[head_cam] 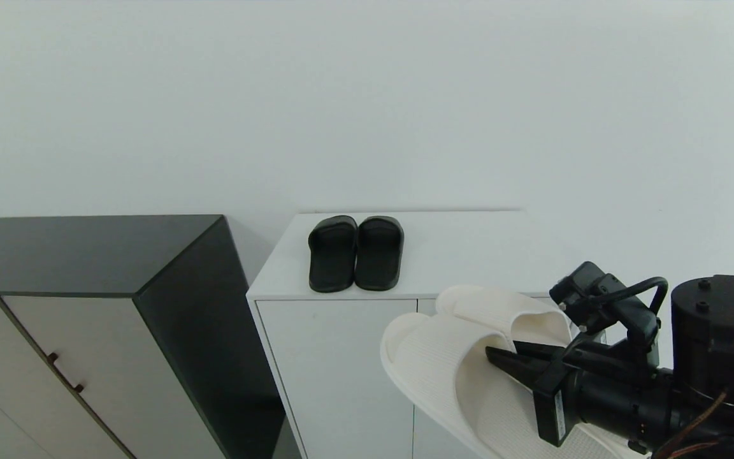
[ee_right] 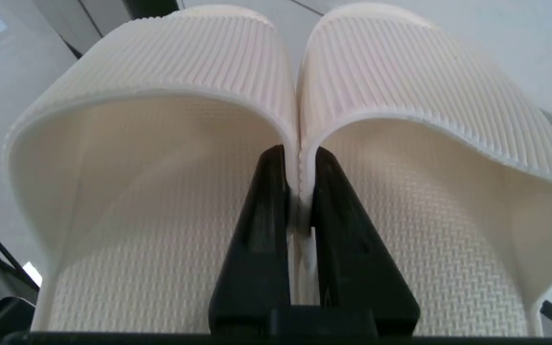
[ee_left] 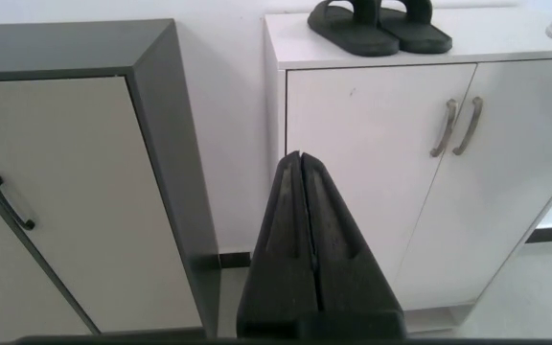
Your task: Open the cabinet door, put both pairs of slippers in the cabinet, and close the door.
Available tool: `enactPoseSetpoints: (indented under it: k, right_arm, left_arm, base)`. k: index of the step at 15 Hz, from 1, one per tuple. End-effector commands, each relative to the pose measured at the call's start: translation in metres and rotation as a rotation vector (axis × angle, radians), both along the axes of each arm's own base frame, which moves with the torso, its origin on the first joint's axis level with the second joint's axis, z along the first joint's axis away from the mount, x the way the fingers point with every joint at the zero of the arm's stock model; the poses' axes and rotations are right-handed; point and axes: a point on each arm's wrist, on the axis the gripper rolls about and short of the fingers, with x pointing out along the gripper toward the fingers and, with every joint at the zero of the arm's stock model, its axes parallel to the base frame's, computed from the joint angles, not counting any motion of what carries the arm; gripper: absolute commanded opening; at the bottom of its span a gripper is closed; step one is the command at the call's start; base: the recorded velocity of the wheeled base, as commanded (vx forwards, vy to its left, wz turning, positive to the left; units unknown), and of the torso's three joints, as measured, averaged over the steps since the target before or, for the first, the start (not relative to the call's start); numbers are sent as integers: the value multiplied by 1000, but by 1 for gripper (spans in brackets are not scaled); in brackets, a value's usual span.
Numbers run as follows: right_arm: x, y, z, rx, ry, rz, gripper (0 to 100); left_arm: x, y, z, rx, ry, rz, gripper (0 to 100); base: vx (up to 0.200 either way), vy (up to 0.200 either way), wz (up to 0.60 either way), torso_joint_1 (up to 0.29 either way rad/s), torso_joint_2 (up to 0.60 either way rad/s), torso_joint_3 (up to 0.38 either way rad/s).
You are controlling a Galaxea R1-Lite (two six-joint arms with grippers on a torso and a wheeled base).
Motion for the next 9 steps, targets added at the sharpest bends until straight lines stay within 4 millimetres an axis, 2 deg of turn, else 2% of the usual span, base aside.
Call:
enactPoseSetpoints:
  k: [1, 6, 9]
  right_arm:
    - [0, 0, -2, -6, 6, -1, 0]
    - [0, -1, -6, -30, 1, 8, 0]
    - [1, 1, -9, -30, 0, 6, 0]
  left_arm:
    - [0, 0, 0, 0, 0, 0, 0]
    - [0, 0, 0, 0, 0, 0, 0]
    - [0, 0, 0, 0, 0, 0, 0]
  base:
    - [0, 0, 0, 0, 0, 0]
    - [0, 0, 0, 0, 0, 0]
    - [0, 0, 0, -157, 354, 199]
